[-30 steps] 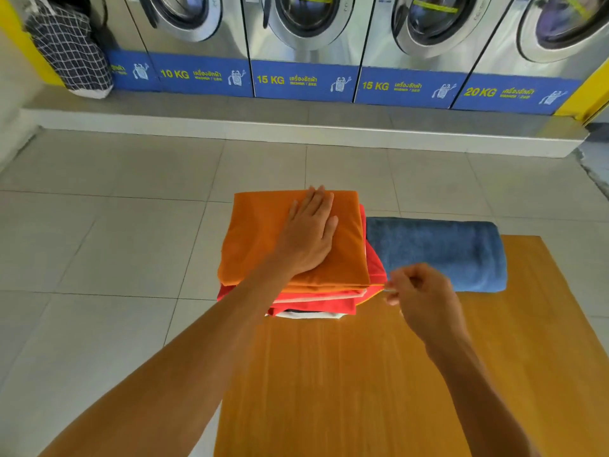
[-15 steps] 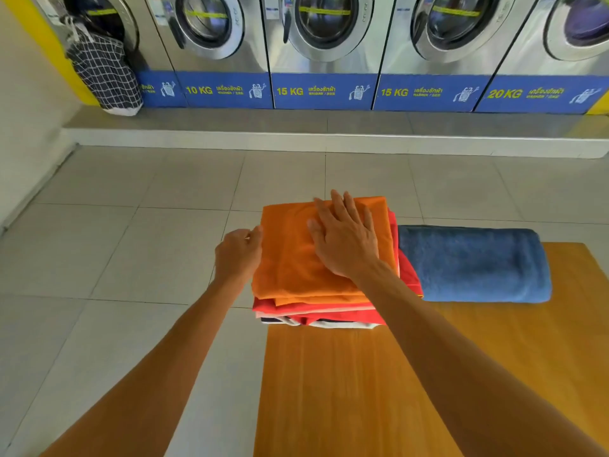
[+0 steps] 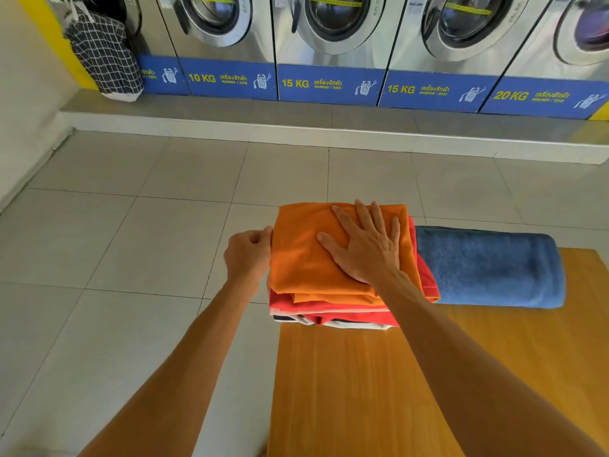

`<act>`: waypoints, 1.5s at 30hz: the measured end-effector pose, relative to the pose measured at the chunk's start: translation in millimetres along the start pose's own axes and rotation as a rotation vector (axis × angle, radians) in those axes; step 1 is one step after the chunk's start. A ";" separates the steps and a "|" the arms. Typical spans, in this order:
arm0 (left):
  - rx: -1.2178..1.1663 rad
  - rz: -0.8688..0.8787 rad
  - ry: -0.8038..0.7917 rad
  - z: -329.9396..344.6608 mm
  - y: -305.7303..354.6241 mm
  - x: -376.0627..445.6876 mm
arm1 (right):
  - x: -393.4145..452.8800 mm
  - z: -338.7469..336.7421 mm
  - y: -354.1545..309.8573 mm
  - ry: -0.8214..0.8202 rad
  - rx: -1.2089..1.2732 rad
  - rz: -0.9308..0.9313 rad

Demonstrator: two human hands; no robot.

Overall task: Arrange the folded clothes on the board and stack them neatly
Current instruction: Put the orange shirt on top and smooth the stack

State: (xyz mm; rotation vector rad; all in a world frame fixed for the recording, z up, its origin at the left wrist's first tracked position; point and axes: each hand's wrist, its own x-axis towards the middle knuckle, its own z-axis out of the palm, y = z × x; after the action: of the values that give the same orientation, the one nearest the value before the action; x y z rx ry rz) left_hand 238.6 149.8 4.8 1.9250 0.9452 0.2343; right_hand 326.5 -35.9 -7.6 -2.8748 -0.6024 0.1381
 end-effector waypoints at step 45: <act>-0.668 -0.431 -0.317 10.7 3.6 -130.3 | -6.9 -12.4 3.0 -0.112 0.065 -0.042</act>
State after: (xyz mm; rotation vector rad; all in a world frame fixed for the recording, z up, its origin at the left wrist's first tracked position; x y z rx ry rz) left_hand 156.9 50.8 30.0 1.0792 0.8956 -0.0167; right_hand 322.9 -43.6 4.2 -2.8043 -0.6660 0.3088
